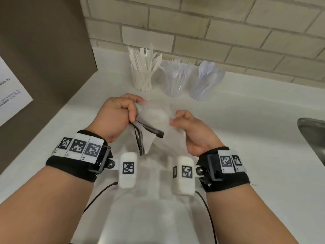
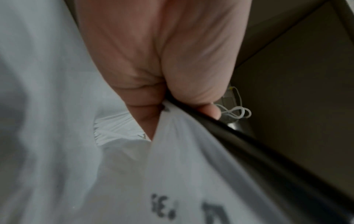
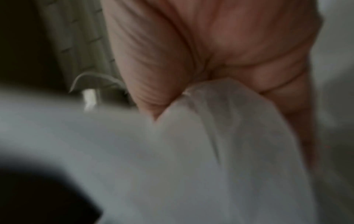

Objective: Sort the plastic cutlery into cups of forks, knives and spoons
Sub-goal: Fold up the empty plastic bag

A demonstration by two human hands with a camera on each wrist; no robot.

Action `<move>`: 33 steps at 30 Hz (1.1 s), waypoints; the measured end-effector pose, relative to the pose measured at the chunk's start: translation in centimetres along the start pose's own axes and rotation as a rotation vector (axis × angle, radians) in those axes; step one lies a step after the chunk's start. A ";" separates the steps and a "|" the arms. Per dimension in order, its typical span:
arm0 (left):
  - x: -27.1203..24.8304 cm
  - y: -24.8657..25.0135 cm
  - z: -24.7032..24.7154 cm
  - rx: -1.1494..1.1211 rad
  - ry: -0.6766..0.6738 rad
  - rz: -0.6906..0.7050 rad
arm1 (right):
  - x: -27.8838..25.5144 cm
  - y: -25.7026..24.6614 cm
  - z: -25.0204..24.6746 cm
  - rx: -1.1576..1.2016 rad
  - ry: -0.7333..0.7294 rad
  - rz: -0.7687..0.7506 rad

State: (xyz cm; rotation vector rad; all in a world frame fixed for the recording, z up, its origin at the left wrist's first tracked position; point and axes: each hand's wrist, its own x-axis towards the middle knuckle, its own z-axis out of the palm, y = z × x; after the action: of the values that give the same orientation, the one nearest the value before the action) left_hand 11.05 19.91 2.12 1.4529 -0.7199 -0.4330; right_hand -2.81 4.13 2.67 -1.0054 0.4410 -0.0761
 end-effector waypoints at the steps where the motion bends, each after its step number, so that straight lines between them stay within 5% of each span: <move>1: -0.1 0.2 -0.1 0.064 -0.020 0.010 | 0.0 0.0 0.3 -0.069 0.080 -0.065; 6: -0.6 1.9 -0.8 0.510 -0.275 -0.064 | -0.6 -0.6 -0.1 -0.243 0.338 -0.241; 10: -0.9 2.7 -0.1 0.736 -0.307 -0.159 | -0.3 -0.3 -0.5 -0.760 0.660 -0.497; 12: -1.1 2.3 1.2 0.599 -0.259 -0.261 | 0.0 0.4 0.4 -1.037 0.714 -0.739; 16: -1.7 2.5 2.7 0.041 -0.247 -0.495 | -0.3 1.6 2.5 -1.180 0.584 -1.032; 20: -2.3 3.3 2.8 -0.210 -0.307 -0.432 | -1.6 2.5 4.2 -1.245 0.350 -0.939; 24: -2.5 1.9 2.9 -0.049 0.013 -0.368 | -3.5 2.1 4.4 -1.434 -0.002 -0.558; 29: -3.3 0.5 1.7 0.243 0.138 -0.300 | -4.2 1.2 2.8 -1.106 0.489 -0.640; 33: -4.3 1.6 2.8 0.255 0.071 -0.226 | -4.2 2.0 3.0 -1.234 0.223 -0.426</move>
State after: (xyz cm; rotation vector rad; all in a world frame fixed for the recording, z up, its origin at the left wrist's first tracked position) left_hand 5.83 20.87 2.78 1.7909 -0.5709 -0.4728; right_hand -5.74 8.73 3.75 -2.3161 0.4612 -0.3252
